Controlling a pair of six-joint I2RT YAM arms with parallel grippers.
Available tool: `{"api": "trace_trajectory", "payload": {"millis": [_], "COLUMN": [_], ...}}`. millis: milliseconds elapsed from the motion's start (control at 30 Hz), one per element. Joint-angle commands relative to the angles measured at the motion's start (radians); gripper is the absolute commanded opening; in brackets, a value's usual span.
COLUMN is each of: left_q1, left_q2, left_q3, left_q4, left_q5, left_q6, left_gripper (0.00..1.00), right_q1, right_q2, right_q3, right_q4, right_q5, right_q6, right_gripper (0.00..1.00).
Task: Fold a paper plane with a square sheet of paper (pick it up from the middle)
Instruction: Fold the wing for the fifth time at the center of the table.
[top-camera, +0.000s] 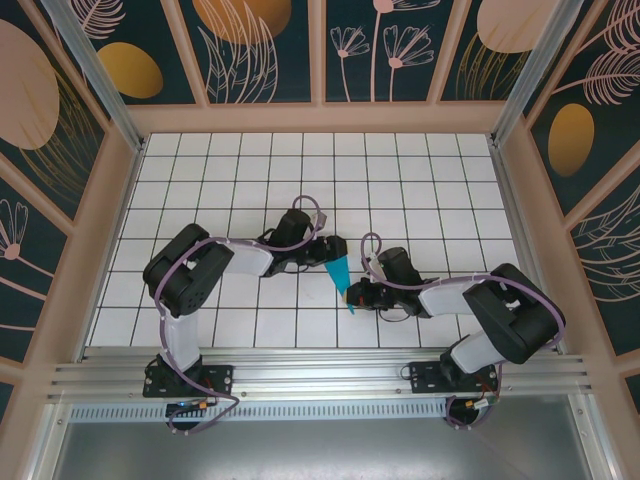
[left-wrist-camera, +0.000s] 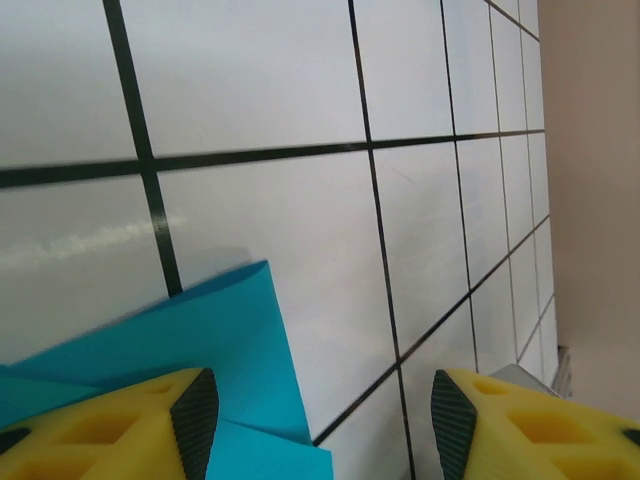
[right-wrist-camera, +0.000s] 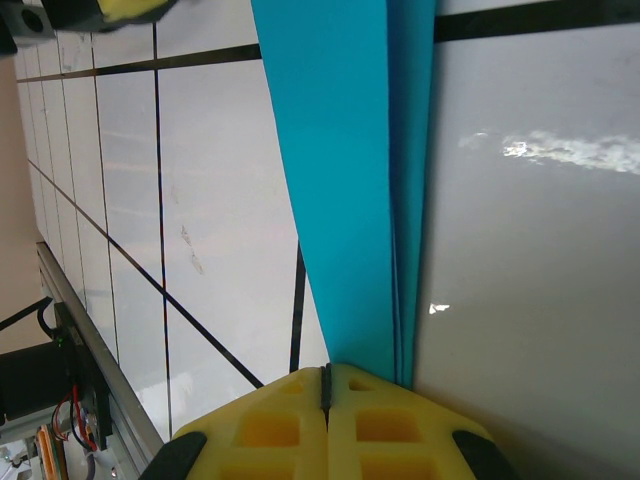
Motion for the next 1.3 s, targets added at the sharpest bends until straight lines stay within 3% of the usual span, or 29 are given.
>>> {"api": "trace_trajectory", "payload": {"millis": [0,467,700,800,933,1100,1267], "left_q1": [0.071,0.086,0.086,0.083,0.04,-0.041,-0.048], "left_q2": [0.045,0.034,-0.12,-0.191,-0.22,-0.171,-0.098], "left_q3": [0.015,0.056,0.056,0.006,-0.056,-0.072,-0.11], "left_q4": [-0.04,-0.123,-0.169,-0.102,-0.023,-0.013,0.089], "left_q5": [-0.156,-0.19,-0.195,-0.132,-0.034,-0.022,-0.014], "left_q6": [0.084,0.131,0.134,0.09,0.036,0.031,-0.022], "left_gripper": [0.62,0.62,0.62,0.58,0.45,0.36,0.34], "right_q1": [-0.013,-0.014,-0.016,-0.016,-0.017,-0.017,-0.021], "right_q2": [0.045,0.039,0.033,0.032,0.03,0.026,0.017], "right_q3": [-0.065,-0.066,-0.063,-0.059,-0.047,-0.051,-0.06], "right_q4": [-0.246,-0.246,-0.246,-0.246,-0.254,-0.241,-0.23], "right_q5": [0.063,0.063,0.066,0.069,0.079,0.072,0.069], "right_q6": [-0.031,-0.035,-0.038,-0.041,-0.05,-0.048,-0.042], "right_gripper": [0.0,0.0,0.0,0.0,0.0,0.0,0.0]}}
